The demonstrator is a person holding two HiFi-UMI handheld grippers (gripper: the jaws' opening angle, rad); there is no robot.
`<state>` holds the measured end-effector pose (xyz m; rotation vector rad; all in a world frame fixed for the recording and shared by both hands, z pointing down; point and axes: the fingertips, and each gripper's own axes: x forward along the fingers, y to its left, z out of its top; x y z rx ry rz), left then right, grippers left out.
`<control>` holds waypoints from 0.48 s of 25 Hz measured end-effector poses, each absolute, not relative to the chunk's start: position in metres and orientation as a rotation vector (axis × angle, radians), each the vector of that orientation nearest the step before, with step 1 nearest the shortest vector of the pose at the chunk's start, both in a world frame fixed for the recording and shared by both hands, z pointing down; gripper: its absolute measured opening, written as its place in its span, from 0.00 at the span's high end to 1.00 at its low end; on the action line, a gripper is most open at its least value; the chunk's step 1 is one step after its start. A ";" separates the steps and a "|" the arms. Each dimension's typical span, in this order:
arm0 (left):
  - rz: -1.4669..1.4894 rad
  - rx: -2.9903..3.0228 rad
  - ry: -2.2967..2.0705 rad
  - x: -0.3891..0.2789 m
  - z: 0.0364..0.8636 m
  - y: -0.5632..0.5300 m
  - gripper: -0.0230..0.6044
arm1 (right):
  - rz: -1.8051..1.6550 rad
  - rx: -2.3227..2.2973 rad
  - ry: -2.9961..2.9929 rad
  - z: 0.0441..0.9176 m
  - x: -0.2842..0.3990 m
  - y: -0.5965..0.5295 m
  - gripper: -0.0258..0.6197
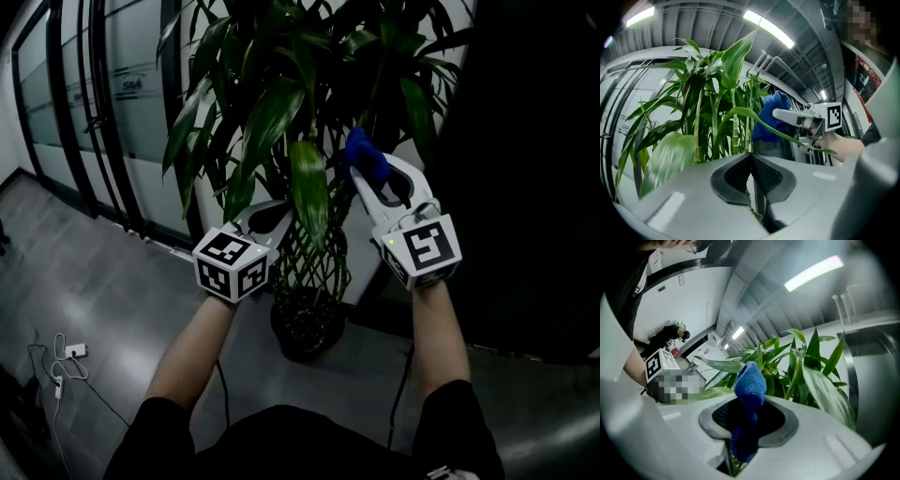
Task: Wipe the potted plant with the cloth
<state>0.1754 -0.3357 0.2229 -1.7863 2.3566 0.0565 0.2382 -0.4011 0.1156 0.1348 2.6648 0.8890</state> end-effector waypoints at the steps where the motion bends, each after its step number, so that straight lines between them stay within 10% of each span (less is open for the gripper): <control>1: 0.052 -1.788 2.351 0.173 0.219 -0.337 0.95 | 0.914 0.116 2.652 0.105 0.235 -0.397 0.79; 12: -0.056 -1.831 2.301 0.169 0.207 -0.353 0.95 | 1.508 0.130 2.589 0.130 0.197 -0.331 0.79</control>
